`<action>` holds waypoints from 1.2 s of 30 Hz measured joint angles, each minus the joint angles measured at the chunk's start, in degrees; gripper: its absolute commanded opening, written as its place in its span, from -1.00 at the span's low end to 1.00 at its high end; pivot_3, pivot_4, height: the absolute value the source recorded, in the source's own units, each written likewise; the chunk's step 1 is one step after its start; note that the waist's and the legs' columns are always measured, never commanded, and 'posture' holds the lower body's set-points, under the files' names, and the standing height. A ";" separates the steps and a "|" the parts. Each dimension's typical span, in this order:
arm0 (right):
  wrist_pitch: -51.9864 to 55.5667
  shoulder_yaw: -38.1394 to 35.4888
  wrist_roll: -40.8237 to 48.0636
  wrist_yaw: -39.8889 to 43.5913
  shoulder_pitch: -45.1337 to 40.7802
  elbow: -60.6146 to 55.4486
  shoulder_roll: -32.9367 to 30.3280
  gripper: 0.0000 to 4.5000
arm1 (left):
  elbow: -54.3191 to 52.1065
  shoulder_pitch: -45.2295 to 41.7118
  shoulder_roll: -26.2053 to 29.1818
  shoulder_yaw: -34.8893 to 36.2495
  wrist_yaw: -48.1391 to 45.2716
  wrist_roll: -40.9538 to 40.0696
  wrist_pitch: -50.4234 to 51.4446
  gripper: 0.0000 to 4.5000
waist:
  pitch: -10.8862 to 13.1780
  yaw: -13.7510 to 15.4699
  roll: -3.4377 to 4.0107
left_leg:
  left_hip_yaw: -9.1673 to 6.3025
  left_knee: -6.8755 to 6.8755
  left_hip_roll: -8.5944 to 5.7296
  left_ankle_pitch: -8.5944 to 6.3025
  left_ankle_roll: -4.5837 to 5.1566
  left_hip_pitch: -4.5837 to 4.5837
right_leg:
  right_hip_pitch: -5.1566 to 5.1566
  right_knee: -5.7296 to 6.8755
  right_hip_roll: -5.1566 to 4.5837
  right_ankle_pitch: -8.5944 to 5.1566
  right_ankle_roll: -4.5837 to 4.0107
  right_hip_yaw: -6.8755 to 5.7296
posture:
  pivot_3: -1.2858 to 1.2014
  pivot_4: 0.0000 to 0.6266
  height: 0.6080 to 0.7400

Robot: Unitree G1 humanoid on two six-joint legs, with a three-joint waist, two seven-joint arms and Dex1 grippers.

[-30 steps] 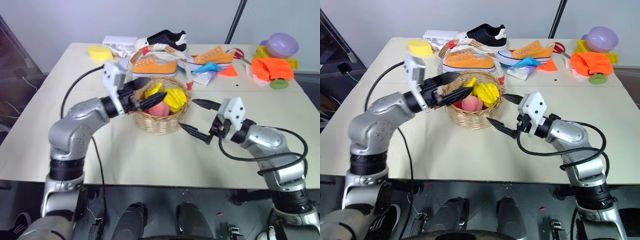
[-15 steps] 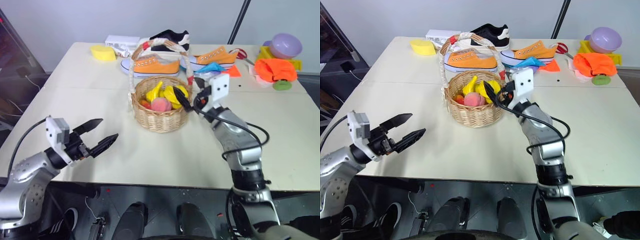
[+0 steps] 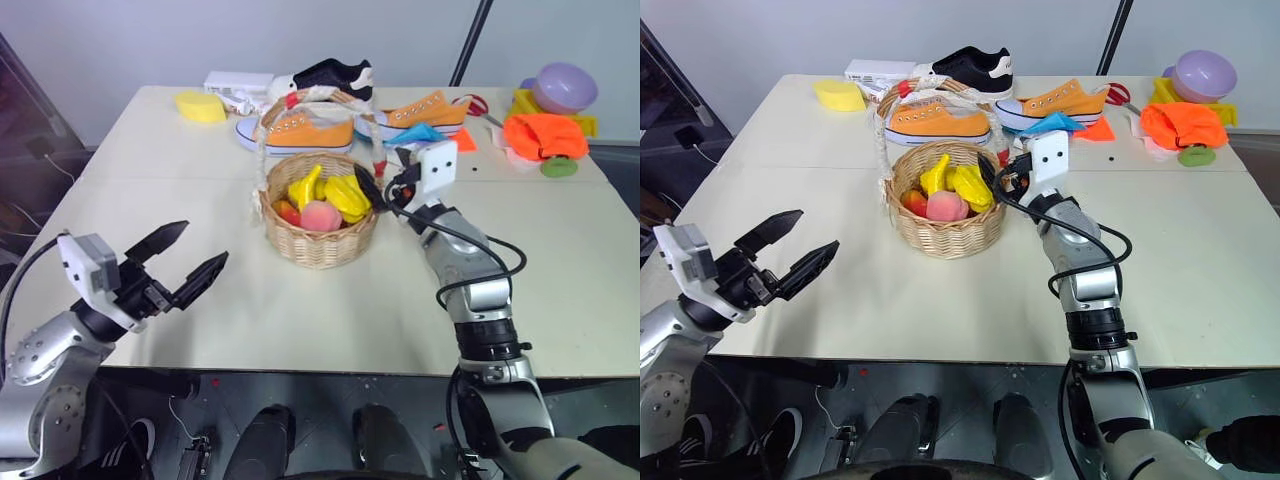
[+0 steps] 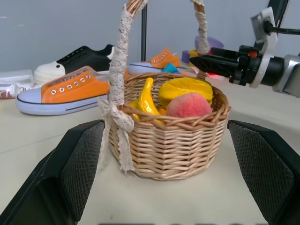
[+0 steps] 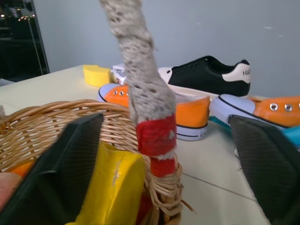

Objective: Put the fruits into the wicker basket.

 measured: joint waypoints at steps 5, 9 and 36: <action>0.22 -0.09 0.03 0.74 0.02 0.00 0.02 -0.71 | 0.93 -0.94 0.42 -0.71 -0.34 0.01 -0.25 1.00 | 0.01 0.01 0.01 | 0.00 -0.03 0.00 0.00 0.00 0.00 | -0.01 0.00 0.00 0.00 0.00 0.00 | 0.03 -0.52 1.00; 0.50 -0.33 0.39 0.97 0.22 -0.01 0.07 -1.00 | 1.71 -2.34 0.42 -1.74 -0.30 0.03 -0.38 1.00 | 0.02 0.04 0.02 | 0.00 -0.08 0.00 0.00 0.00 0.00 | -0.02 -0.02 -0.01 0.00 0.00 0.00 | 0.03 -0.52 1.00; 1.01 -27.31 6.04 1.57 19.64 -13.95 -20.39 -1.00 | 18.52 -27.97 -3.43 -27.52 -9.53 1.84 6.28 1.00 | 0.09 0.11 0.19 | 0.11 -0.59 0.02 0.06 -0.02 0.03 | 0.00 -0.45 0.06 0.01 0.02 0.01 | 0.03 -0.52 1.00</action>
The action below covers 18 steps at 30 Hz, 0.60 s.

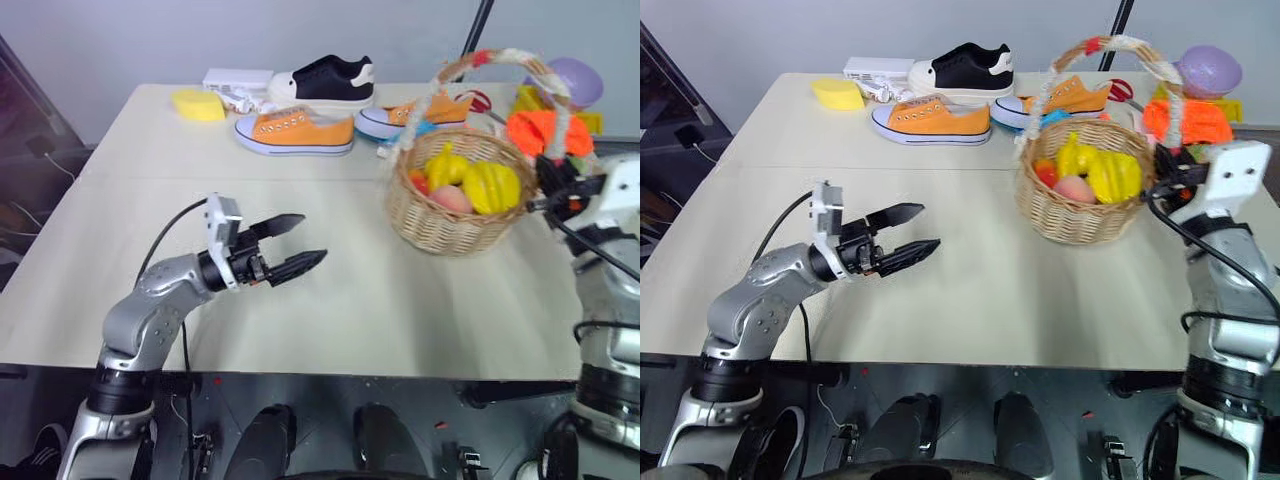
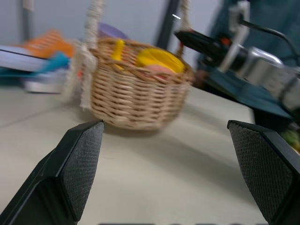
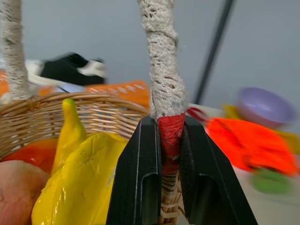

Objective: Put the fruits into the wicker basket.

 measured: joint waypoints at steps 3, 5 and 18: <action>-0.36 -3.56 -0.35 -1.76 4.03 -1.68 -0.06 -1.00 | 3.70 -1.98 0.53 -2.62 -3.59 3.05 -1.14 1.00 | 0.00 0.07 0.01 | 0.02 0.04 -0.01 0.00 0.01 0.02 | 0.04 -0.01 -0.02 0.00 0.01 0.01 | 0.03 -0.52 1.00; -0.51 -4.83 -0.70 -2.94 6.06 -2.54 0.08 -1.00 | 5.54 -3.02 0.53 -3.53 -5.11 4.27 -1.85 1.00 | 0.00 0.12 0.01 | 0.01 0.05 -0.01 0.00 0.01 0.02 | 0.05 0.00 -0.02 0.01 0.01 0.01 | 0.03 -0.52 1.00; -2.41 -7.70 -0.94 -8.50 8.23 0.05 2.74 -0.19 | 7.88 -4.85 -1.10 -4.38 -6.91 7.21 -4.80 1.00 | -0.01 0.06 0.03 | 0.01 0.04 -0.01 0.02 0.03 0.05 | 0.08 0.00 -0.04 0.01 0.01 0.02 | 0.03 -0.52 1.00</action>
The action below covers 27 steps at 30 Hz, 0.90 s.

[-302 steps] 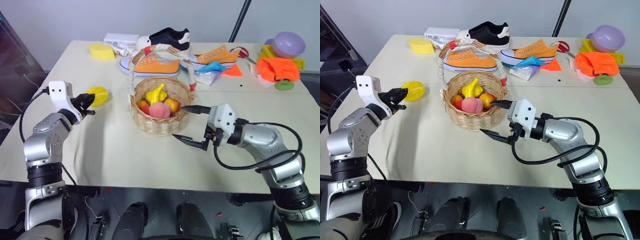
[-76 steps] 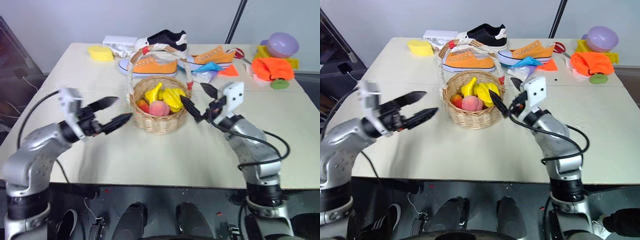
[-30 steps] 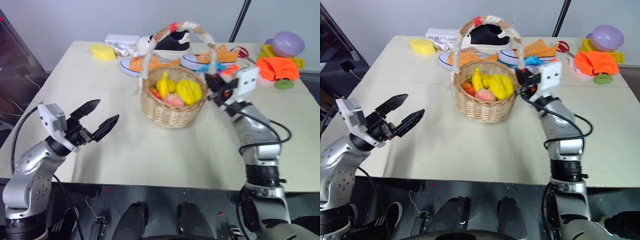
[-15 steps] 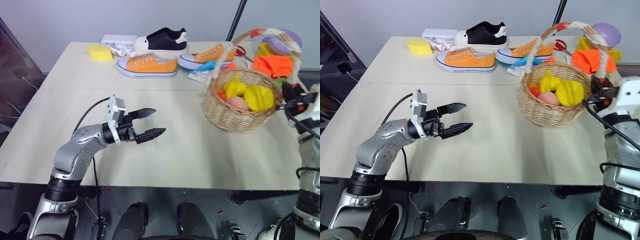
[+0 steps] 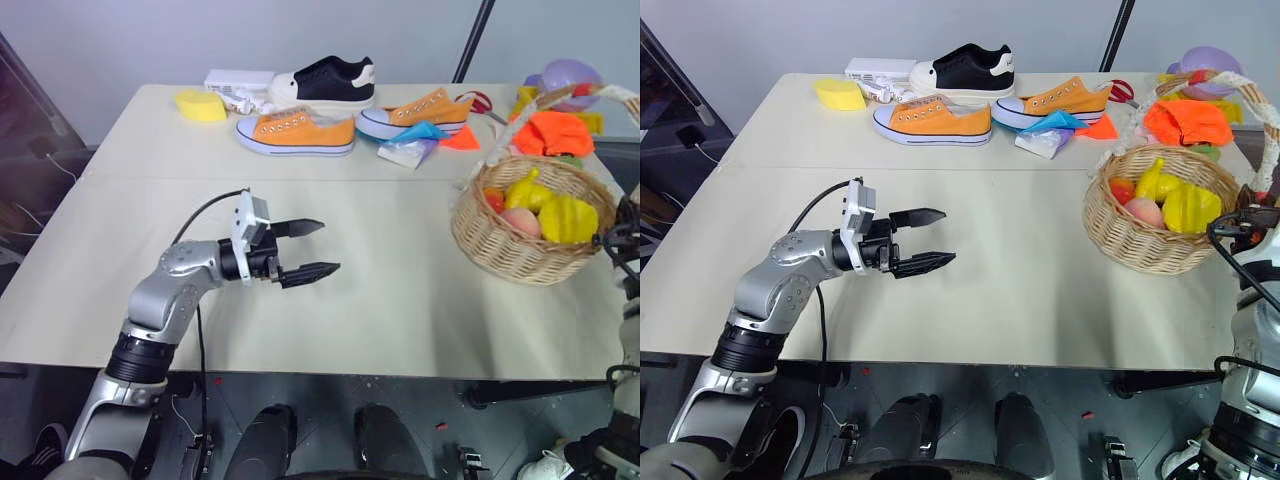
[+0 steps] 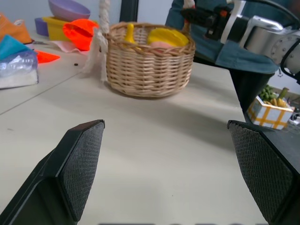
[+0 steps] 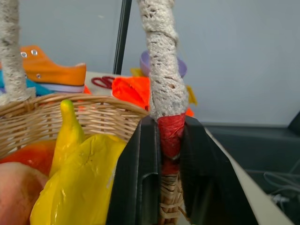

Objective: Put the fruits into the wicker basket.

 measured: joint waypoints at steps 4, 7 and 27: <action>-1.50 0.53 -0.08 -0.08 -0.38 0.21 -0.01 0.71 | -0.55 1.44 0.01 0.28 1.07 -0.03 0.22 1.00 | 0.00 0.09 0.00 | -0.01 0.02 0.00 0.00 0.00 0.01 | 0.03 0.00 0.00 0.00 0.00 0.00 | 0.03 -0.52 1.00; -1.67 0.82 -0.10 -0.23 -0.22 0.44 -0.01 0.96 | -0.98 2.00 0.07 1.00 1.77 -0.10 0.32 1.00 | 0.00 0.13 0.01 | -0.01 0.04 -0.01 0.00 0.01 0.01 | 0.05 0.00 -0.01 0.00 0.00 0.00 | 0.03 -0.52 1.00; -1.33 26.05 2.82 6.29 11.83 -27.08 12.24 0.96 | 7.30 3.21 -1.06 11.11 16.54 6.83 -5.67 1.00 | -0.02 -1.16 0.00 | -0.01 -0.01 0.04 0.03 -0.01 0.34 | 0.22 0.03 0.12 0.07 -0.04 0.16 | 0.03 -0.52 1.00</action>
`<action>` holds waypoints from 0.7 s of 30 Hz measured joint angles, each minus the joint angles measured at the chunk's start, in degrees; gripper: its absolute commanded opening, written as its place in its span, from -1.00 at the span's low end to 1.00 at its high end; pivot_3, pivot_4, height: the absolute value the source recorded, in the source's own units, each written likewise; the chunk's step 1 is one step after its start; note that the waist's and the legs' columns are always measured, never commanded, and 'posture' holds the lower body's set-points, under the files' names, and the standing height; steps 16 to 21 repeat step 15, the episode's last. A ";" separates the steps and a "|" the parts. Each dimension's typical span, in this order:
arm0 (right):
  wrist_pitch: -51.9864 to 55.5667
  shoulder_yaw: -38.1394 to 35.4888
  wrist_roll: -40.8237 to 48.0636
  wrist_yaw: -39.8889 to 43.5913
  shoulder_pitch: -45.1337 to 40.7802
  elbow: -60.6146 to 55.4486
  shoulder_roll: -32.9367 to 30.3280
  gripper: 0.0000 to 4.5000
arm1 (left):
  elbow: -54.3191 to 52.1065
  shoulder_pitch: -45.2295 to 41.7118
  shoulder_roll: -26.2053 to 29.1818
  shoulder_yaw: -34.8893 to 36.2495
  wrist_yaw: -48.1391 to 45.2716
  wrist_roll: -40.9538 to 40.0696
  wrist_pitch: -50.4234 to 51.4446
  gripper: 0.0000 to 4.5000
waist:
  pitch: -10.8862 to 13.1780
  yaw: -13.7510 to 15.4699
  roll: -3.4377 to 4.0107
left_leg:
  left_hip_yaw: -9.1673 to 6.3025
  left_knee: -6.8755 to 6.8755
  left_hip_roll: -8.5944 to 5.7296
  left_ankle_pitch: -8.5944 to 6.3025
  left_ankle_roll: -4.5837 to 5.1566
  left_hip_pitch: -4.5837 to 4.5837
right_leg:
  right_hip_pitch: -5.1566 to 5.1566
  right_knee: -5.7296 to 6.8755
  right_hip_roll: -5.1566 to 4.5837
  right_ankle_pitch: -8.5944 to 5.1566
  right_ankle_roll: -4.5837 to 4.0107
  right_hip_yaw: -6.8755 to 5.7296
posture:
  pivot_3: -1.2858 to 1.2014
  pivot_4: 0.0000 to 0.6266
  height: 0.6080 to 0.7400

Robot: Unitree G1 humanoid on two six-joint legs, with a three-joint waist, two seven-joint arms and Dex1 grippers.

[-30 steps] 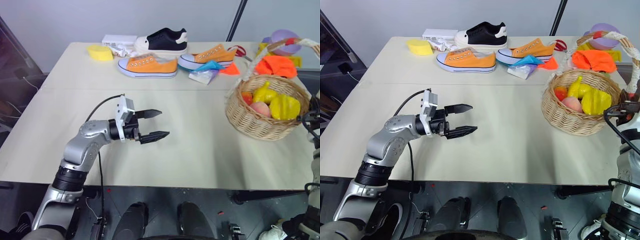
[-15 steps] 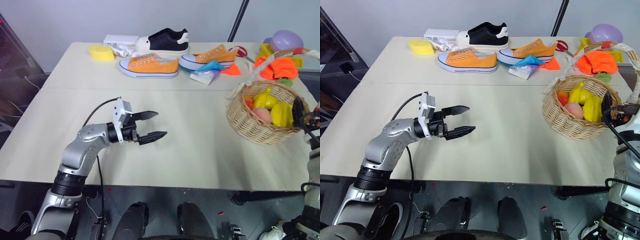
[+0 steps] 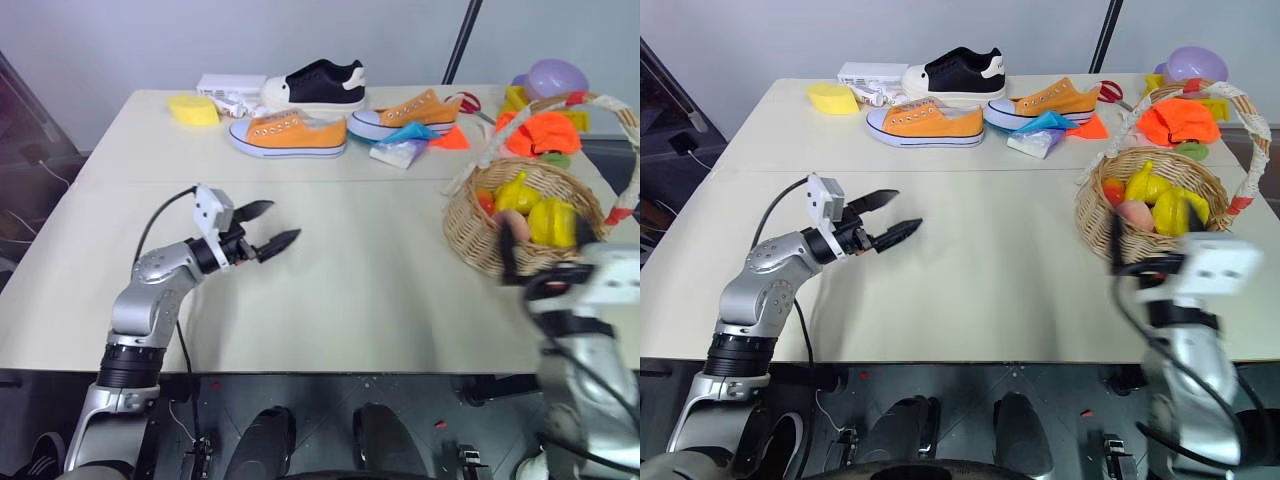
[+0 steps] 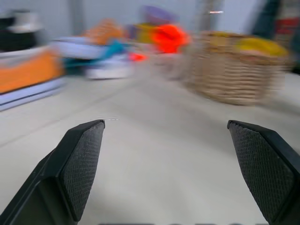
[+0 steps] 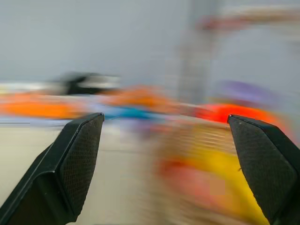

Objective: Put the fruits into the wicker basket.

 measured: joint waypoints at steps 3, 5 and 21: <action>2.09 6.12 4.34 10.64 -4.45 6.60 -3.82 0.96 | 1.65 2.03 0.85 3.92 5.45 1.97 -1.20 1.00 | 0.04 -0.01 -0.08 | -0.02 -0.01 -0.01 -0.01 0.01 -0.10 | -0.07 -0.06 -0.02 0.00 0.01 -0.02 | 0.03 -0.52 1.00; 2.38 6.88 5.44 14.96 -8.34 11.44 -5.22 0.96 | 1.51 3.47 0.88 6.78 8.46 2.48 -1.91 1.00 | 0.04 0.17 -0.09 | -0.02 0.02 -0.02 -0.01 0.02 -0.13 | -0.09 -0.06 -0.05 0.00 0.01 -0.03 | 0.03 -0.52 1.00; -4.27 16.42 0.25 31.69 -14.93 29.15 -10.75 0.96 | -2.79 13.90 -1.47 18.69 20.73 2.37 -4.57 1.00 | 0.02 1.40 -0.15 | -0.05 0.07 -0.07 -0.01 0.01 -0.22 | -0.11 -0.12 -0.14 0.08 0.05 -0.11 | 0.03 -0.52 1.00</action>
